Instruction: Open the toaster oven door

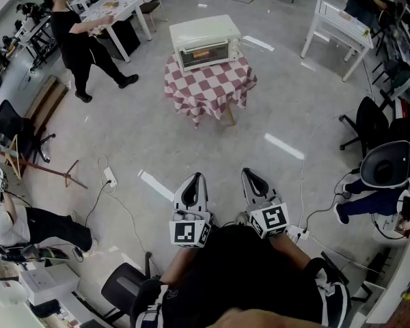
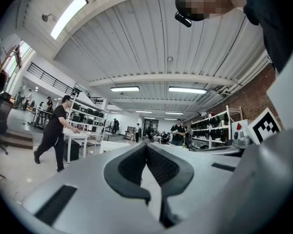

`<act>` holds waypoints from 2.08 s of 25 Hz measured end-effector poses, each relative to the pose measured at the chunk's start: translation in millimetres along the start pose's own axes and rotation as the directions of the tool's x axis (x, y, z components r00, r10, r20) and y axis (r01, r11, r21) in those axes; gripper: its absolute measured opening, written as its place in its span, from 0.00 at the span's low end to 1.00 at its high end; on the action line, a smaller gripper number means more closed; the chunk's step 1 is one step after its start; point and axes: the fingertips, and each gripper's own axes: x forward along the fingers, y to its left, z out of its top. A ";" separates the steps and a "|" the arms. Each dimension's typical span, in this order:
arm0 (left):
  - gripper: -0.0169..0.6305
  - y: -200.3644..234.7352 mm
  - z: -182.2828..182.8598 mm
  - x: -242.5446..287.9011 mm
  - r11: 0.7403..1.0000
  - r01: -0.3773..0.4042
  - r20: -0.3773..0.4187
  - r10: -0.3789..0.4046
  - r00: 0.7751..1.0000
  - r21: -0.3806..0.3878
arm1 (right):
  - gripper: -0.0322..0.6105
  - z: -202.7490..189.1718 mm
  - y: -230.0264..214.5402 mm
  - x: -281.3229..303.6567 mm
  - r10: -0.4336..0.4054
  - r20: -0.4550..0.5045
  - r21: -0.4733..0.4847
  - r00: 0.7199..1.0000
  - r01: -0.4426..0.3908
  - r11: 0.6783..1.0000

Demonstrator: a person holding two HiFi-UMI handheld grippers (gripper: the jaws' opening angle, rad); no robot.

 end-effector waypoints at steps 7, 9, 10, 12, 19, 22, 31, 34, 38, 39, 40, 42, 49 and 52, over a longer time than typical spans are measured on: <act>0.04 -8.7 -3.5 -0.9 1.000 -0.005 -0.017 0.005 1.000 0.000 | 0.09 3.1 -2.6 -5.7 0.009 0.016 -0.004 1.000 -0.009 1.000; 0.04 -12.2 -5.4 0.0 1.000 -0.010 -0.031 0.010 0.999 0.005 | 0.09 3.3 -4.6 -8.5 0.012 0.016 0.002 1.000 -0.012 1.000; 0.04 -14.4 -6.5 0.5 1.000 -0.013 -0.035 0.013 0.999 0.006 | 0.09 2.8 -6.2 -10.3 0.011 0.015 0.005 1.000 -0.011 1.000; 0.04 -20.8 -7.4 1.9 1.000 -0.012 -0.032 0.013 0.999 0.008 | 0.09 1.6 -11.6 -15.0 0.006 0.018 0.016 1.000 -0.006 1.000; 0.04 -55.1 -11.7 7.6 1.000 -0.012 -0.035 0.012 0.999 0.008 | 0.09 -0.7 -35.3 -35.9 0.012 0.032 0.030 0.999 -0.013 0.999; 0.04 -65.6 -13.8 7.7 1.000 -0.020 -0.030 0.020 0.999 0.017 | 0.09 -4.2 -43.9 -44.1 0.020 0.045 0.009 0.999 -0.020 1.000; 0.04 -73.0 -27.8 21.8 0.998 -0.048 -0.066 0.050 0.997 0.035 | 0.09 -3.2 -76.6 -40.8 0.012 0.061 0.027 0.998 -0.014 1.000; 0.04 -67.8 -40.4 40.0 0.999 -0.041 -0.080 0.042 0.996 0.016 | 0.09 -10.0 -86.3 -23.7 0.018 0.050 0.008 0.999 -0.018 1.000; 0.04 -47.8 -52.9 72.7 1.000 -0.031 -0.090 0.031 0.995 -0.002 | 0.09 -17.1 -96.1 12.7 0.023 0.029 -0.006 0.999 -0.023 1.000; 0.04 -40.0 -54.5 82.6 1.000 -0.030 -0.089 0.029 0.996 -0.008 | 0.09 -18.2 -97.9 23.5 0.023 0.025 -0.007 0.999 -0.023 1.000; 0.04 -31.6 -55.5 93.0 0.999 -0.030 -0.086 0.029 0.996 -0.016 | 0.09 -18.7 -99.4 34.9 0.024 0.021 -0.008 0.999 -0.024 1.000; 0.04 -13.3 -54.8 115.0 0.999 -0.028 -0.079 0.026 0.997 -0.033 | 0.09 -16.8 -102.6 60.8 0.029 0.015 -0.017 0.999 -0.028 0.999; 0.04 65.1 -41.9 199.3 0.999 -0.022 -0.069 0.019 0.997 -0.036 | 0.09 9.8 -118.3 173.9 0.038 0.025 -0.061 0.999 -0.037 0.997; 0.04 96.7 -37.5 238.5 0.999 -0.002 -0.079 -0.002 0.997 -0.046 | 0.09 19.3 -128.8 221.4 0.020 0.020 -0.060 1.000 -0.019 0.998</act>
